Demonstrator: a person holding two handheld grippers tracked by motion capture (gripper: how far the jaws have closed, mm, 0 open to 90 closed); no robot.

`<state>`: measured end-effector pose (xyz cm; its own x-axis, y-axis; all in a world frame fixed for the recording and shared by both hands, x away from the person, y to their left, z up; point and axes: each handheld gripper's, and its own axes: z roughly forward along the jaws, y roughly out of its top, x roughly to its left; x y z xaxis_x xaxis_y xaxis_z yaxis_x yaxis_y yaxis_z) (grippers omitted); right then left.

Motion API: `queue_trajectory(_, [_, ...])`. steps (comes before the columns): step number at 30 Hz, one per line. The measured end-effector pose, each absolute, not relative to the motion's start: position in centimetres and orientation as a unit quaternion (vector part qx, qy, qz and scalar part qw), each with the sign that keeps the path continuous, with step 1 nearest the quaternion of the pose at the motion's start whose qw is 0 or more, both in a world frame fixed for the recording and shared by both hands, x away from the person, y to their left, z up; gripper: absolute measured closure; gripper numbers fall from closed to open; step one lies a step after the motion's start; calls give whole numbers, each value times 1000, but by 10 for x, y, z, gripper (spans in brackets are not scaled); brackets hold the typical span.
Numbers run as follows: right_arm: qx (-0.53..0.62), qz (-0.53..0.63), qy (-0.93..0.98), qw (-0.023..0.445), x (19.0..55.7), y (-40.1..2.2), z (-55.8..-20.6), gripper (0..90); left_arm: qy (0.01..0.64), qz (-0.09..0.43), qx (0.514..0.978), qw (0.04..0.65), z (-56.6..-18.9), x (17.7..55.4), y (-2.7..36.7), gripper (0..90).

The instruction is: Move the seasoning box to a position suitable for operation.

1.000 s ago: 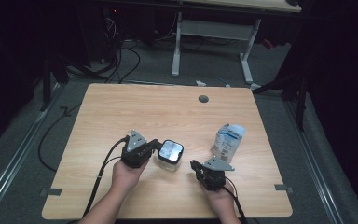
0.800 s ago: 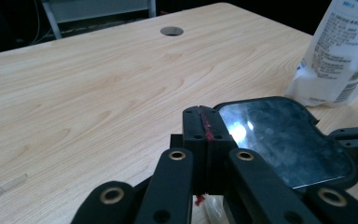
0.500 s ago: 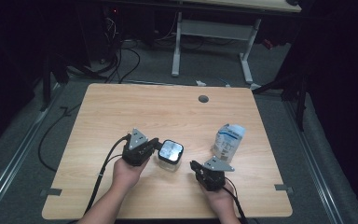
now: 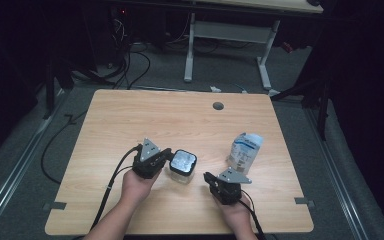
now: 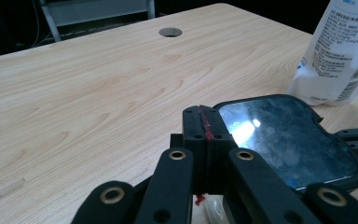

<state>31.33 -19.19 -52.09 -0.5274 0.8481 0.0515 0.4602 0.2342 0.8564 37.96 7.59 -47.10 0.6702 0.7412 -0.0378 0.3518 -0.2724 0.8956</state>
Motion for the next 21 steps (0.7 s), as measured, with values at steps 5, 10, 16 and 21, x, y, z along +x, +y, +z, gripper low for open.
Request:
queue_trajectory(5, [433,442,755,217,313,-191,-522,848,355,199,772,489,-471,380,76,900])
queue_trajectory(10, [433,441,756,216,313,-190,-522,849,355,199,771,489,-471,380,76,900])
queue_trajectory(16, [426,454,750,224,313,-188,-517,886,356,197,771,490,-471,380,76,900])
queue_trajectory(21, [415,462,749,231,320,-177,-507,900,358,196,768,494,-473,380,77,900])
